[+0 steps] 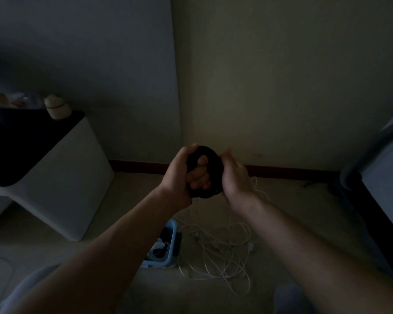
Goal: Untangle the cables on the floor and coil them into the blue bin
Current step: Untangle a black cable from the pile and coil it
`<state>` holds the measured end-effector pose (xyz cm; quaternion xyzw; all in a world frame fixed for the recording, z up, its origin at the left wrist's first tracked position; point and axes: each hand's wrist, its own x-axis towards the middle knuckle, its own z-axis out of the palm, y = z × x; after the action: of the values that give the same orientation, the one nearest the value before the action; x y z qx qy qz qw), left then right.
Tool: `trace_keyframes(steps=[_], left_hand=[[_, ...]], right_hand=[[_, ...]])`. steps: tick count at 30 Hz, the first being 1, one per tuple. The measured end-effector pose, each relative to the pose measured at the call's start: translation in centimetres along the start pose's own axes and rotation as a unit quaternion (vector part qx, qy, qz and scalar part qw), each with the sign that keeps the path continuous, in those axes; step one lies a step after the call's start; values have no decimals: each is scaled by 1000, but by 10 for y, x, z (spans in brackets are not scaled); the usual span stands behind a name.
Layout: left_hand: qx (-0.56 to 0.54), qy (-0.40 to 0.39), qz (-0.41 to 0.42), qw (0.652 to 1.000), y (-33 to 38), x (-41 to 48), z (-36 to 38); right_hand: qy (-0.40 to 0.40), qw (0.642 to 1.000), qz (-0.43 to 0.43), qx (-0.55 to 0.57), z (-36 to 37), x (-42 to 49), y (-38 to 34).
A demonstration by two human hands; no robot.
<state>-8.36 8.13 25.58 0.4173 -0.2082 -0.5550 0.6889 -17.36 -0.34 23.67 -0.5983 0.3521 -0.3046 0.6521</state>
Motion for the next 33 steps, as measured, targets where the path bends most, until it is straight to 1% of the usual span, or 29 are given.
trace_keyframes(steps=[2,6,8,12,15,17,19,21,23,27,30,33], left_hand=[[1,14,5,1000,1,-1,-2],[-37,50,4,998,0,-1,-5],[-47,85,-2,995,0,-2,-5],[-74,193,-14,978,2,-10,-4],[-60,281,-18,958,6,-14,-4],[-59,311,-19,948,10,-16,-7],[-56,321,-22,945,14,-20,-13],[-38,310,-32,950,18,-24,-20],[-28,304,-40,951,21,-28,-28],[1,327,-41,944,26,-32,-49],[54,336,-49,939,24,-42,-56],[78,322,-49,942,23,-50,-59]], right_hand=[[-19,999,-7,-27,3,-1,1],[-31,994,-64,-83,16,5,4],[-37,994,-69,-78,23,8,7],[-33,986,-103,-128,33,15,20],[-65,985,-106,-118,45,13,24],[-75,984,-110,-115,53,12,24],[-59,981,-120,-139,60,13,23],[-36,977,-134,-162,64,17,23],[-37,974,-137,-176,67,19,23],[-40,964,-128,-230,76,15,30],[-39,956,-121,-263,83,13,36],[-49,949,-129,-285,86,12,41]])
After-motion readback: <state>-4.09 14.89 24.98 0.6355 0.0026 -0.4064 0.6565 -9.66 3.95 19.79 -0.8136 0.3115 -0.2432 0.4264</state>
